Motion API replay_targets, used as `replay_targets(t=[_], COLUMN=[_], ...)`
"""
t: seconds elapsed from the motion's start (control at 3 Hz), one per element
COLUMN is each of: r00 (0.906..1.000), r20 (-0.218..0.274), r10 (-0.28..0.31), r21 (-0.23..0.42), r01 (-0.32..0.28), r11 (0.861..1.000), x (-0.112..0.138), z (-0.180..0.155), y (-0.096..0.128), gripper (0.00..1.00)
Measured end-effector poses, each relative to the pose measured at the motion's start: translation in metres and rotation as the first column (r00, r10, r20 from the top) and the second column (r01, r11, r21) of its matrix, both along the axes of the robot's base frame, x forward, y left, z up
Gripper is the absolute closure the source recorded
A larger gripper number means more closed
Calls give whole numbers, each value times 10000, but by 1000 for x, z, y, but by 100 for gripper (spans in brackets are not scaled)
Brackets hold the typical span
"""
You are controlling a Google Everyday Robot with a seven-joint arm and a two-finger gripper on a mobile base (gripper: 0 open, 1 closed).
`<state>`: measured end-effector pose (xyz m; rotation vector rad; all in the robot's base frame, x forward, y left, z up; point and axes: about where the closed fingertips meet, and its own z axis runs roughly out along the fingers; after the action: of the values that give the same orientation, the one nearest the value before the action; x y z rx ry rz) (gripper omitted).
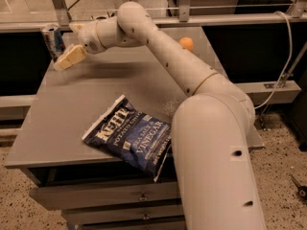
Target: Knock redbull can over
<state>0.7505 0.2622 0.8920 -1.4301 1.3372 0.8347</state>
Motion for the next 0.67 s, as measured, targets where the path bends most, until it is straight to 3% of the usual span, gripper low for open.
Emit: replay_targets(t=[0.33, 0.67], r00=[9978, 9917], r20=[-653, -1266], r10=[-153, -218], r21=[312, 640], r01=[174, 301], r11=[9994, 9975], x=[7, 7], z=[-1, 5], y=[21, 39], gripper=[18, 49])
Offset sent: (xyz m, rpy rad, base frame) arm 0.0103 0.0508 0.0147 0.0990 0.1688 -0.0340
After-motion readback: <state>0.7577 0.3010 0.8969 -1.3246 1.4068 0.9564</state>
